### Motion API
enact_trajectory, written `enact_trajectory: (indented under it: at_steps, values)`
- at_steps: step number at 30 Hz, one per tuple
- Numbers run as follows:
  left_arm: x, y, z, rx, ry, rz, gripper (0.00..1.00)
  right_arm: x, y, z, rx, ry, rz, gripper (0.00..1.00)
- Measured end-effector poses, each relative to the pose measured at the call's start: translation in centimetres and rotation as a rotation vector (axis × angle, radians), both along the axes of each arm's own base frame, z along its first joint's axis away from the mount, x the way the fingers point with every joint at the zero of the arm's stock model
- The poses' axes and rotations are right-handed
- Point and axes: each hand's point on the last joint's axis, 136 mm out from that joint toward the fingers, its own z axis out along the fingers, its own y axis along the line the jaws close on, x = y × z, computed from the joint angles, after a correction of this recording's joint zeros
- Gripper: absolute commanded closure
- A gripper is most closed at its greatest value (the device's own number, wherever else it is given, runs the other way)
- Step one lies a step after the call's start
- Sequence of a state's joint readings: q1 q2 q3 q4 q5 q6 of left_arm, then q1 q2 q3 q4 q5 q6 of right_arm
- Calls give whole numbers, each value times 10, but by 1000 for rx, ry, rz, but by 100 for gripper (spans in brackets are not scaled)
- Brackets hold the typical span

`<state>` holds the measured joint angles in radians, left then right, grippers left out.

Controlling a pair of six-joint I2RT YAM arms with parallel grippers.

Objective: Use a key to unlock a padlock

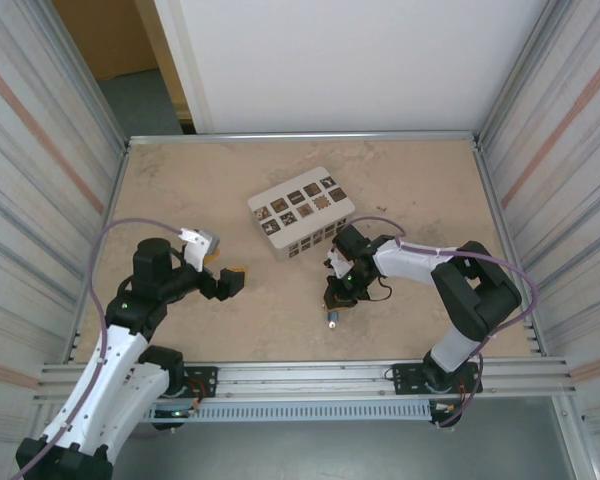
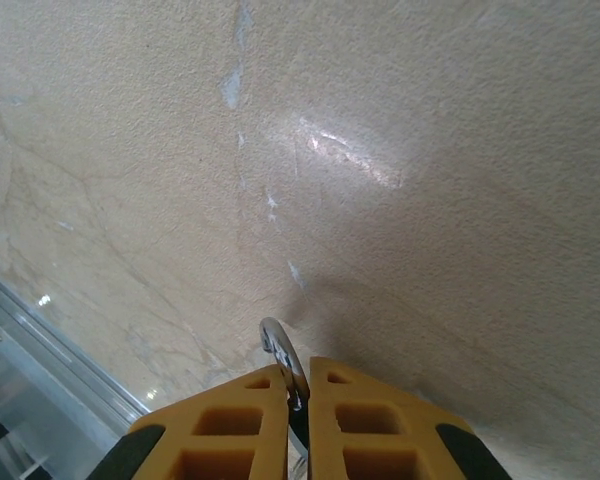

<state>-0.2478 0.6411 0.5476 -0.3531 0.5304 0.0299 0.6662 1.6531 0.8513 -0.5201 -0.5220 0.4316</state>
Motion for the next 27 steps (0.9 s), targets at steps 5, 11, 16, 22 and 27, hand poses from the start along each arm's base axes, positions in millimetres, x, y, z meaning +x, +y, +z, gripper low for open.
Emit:
enact_trajectory:
  at_steps: [5, 11, 16, 22, 27]
  values:
    - [-1, 0, -3, 3, 13, 0, 1, 0, 0, 0, -4, -3, 1, 80]
    - [-2, 1, -4, 5, 18, 1, 1, 1, -1, -1, -13, -10, 0, 77]
    - [-1, 1, -4, 7, 17, 4, 1, 3, -3, 0, -21, -24, -3, 76]
    - [-1, 1, -4, 8, 17, 6, 1, 8, -4, 11, -13, -74, -9, 72]
    - [-1, 1, -4, 8, 17, 6, 1, 13, -7, 21, -15, -124, -17, 66]
